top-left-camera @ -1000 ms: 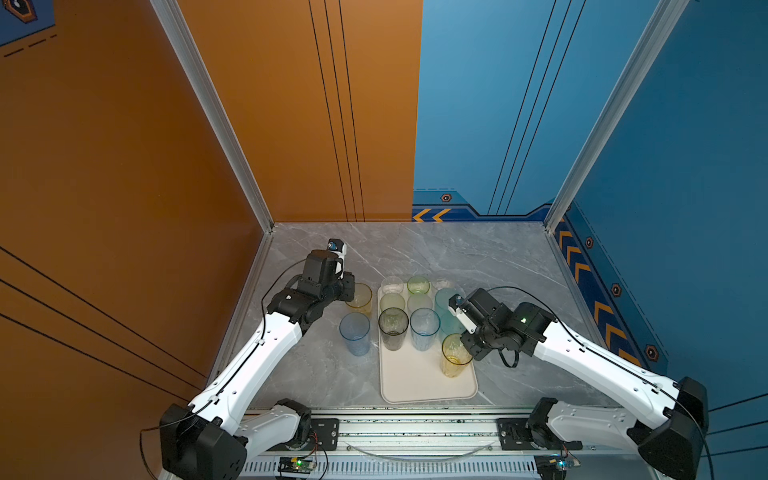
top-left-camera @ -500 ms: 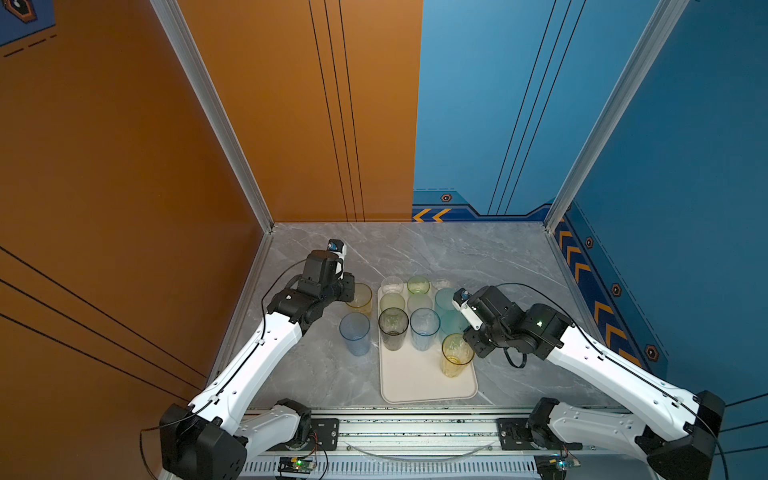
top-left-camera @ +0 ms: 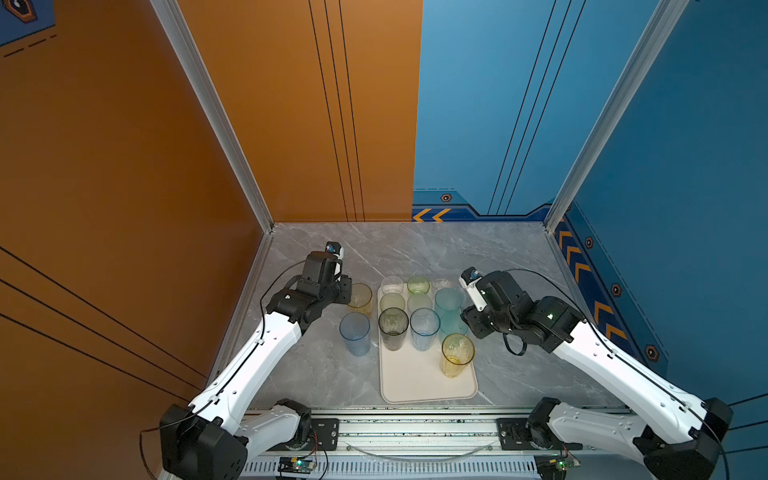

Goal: Place the glasses into the tray
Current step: 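Open the right gripper and raise it off the yellow cup, then lower the left gripper onto the other yellow cup's rim and close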

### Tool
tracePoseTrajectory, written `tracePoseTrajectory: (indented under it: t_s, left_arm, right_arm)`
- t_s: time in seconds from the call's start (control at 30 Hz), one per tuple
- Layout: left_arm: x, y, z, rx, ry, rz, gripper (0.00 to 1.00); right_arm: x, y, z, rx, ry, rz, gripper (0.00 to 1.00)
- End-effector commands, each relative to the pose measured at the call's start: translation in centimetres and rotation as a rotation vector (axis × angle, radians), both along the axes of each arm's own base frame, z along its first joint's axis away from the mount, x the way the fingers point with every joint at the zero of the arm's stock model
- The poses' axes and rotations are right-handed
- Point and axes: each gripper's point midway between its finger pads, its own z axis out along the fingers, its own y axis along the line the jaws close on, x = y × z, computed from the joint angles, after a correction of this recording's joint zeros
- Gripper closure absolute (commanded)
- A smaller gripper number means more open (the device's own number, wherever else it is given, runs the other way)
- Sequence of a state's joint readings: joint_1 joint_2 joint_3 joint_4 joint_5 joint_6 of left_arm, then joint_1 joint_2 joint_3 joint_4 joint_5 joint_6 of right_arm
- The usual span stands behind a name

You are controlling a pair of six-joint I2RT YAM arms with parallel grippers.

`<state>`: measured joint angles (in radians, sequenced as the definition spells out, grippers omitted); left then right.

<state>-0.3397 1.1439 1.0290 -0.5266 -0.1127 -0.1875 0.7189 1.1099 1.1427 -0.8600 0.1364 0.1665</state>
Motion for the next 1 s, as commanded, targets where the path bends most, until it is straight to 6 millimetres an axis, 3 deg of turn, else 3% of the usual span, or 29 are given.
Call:
tracePoseTrajectory:
  t_s: [0.0,0.23,0.53,0.7,0.97]
  left_arm:
    - [-0.2,1.0,-0.4,0.030,0.027,0.019,0.70]
    - [-0.4,1.7,-1.1,0.021,0.062,0.040,0.70]
    - [-0.6,2.0,-3.0,0.013,0.164,0.044,0.71]
    - [-0.5,1.3,-3.8,-0.007,0.203,0.031,0.73]
    - [0.1,0.9,-3.4,-0.017,0.198,0.020,0.73]
  right_arm:
    - [2.3,0.2,3.0,0.096,-0.090,-0.080,0.51]
    - [4.5,0.2,4.4,0.128,-0.105,-0.133,0.50]
    - [7.0,2.1,3.9,0.182,-0.090,-0.128,0.49]
    - [7.2,2.3,3.4,0.187,-0.077,-0.119,0.49]
    - [7.1,2.0,3.0,0.203,-0.080,-0.128,0.50]
